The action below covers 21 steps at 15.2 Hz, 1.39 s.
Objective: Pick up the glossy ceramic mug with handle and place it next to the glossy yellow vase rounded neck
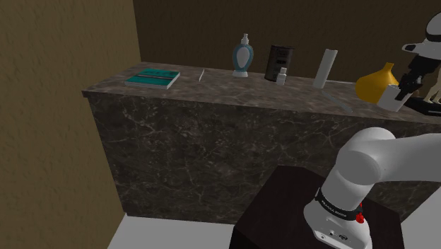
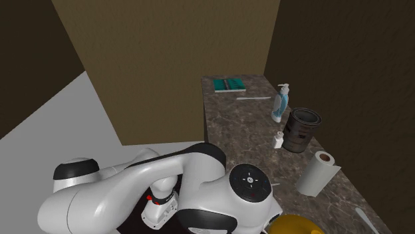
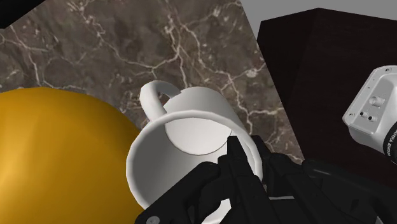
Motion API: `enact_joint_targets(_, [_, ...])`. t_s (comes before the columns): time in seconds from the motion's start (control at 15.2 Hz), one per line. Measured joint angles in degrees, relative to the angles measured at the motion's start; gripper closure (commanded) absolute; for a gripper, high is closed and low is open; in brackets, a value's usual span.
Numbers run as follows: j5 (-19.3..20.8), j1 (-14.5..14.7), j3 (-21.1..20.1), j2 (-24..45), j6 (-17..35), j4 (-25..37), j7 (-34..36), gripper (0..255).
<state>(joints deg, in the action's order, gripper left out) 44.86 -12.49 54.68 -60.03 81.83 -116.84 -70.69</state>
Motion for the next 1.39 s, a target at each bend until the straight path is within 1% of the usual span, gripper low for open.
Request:
enact_joint_targets(0.2, [0.02,-0.02,0.0,-0.03,0.03,-0.06,0.01,255])
enact_joint_targets(0.26, [0.02,-0.02,0.0,-0.03,0.03,-0.06,0.01,0])
enact_joint_targets(0.66, [0.02,-0.03,-0.01,-0.03,0.04,-0.06,0.01,0])
enact_joint_targets(0.99, [-2.35,1.45,-2.14,2.93,-4.4,6.95,-1.45,0])
enact_joint_targets(1.39, [-2.71,1.37,-2.68,3.13,-5.04,7.5,-1.51,0])
